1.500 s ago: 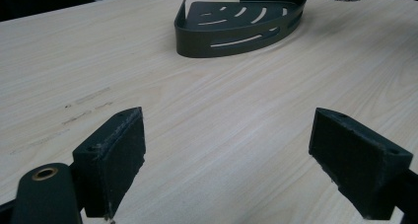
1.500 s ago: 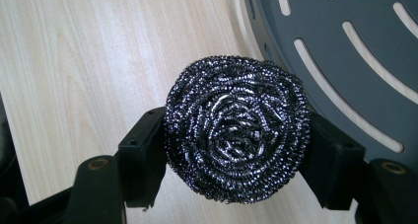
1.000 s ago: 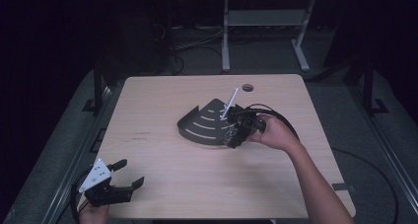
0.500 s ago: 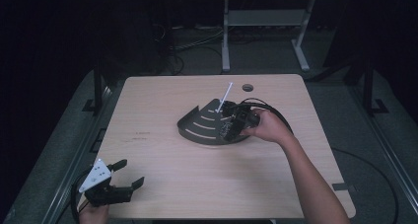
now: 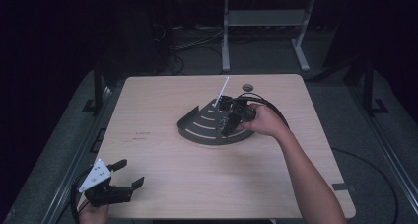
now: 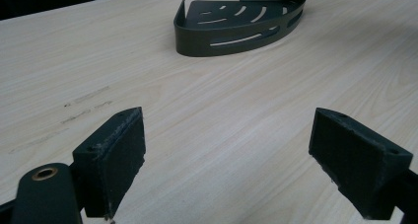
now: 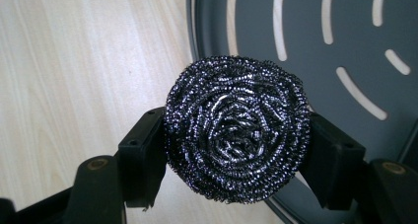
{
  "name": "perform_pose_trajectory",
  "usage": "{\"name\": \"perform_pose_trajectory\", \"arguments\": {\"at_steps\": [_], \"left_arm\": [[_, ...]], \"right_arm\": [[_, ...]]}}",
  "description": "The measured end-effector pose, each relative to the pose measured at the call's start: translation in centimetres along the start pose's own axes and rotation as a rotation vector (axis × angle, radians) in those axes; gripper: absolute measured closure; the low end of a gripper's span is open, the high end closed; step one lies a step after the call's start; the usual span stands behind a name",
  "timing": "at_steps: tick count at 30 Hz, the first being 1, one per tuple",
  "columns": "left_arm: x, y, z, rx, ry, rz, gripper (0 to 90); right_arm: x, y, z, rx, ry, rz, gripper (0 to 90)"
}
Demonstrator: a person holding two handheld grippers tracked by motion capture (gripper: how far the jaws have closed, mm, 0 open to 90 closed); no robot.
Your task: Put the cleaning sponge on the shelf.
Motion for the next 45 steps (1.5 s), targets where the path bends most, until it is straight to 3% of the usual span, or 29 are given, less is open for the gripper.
{"name": "perform_pose_trajectory", "arguments": {"at_steps": [15, 19, 30, 45], "left_arm": [[0.0, 0.1, 0.2, 0.002, 0.005, -0.007, 13.3], [-0.1, 0.0, 0.3, 0.004, 0.006, -0.001, 13.3], [-0.1, 0.0, 0.3, 0.007, 0.003, 0.001, 13.3], [-0.1, 0.0, 0.4, 0.009, 0.002, -0.001, 13.3]], "right_arm": [[1.3, 1.7, -0.4, -0.02, -0.008, 0.002, 32.5], [1.7, 2.0, -0.6, -0.001, 0.002, -0.009, 32.5], [2.9, 2.8, -3.1, -0.027, 0.004, -0.029, 32.5], [3.2, 3.1, -4.8, -0.019, 0.002, -0.039, 32.5]]}}
Point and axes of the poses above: each handheld gripper's, and its own axes: z roughly backward along the jaws, y roughly out of its top, x roughly to its right, the point moved 2 cm from there along -z, roughly forward along the jaws, and after that the axes turned 9 degrees about -y, right-handed, at the moved point
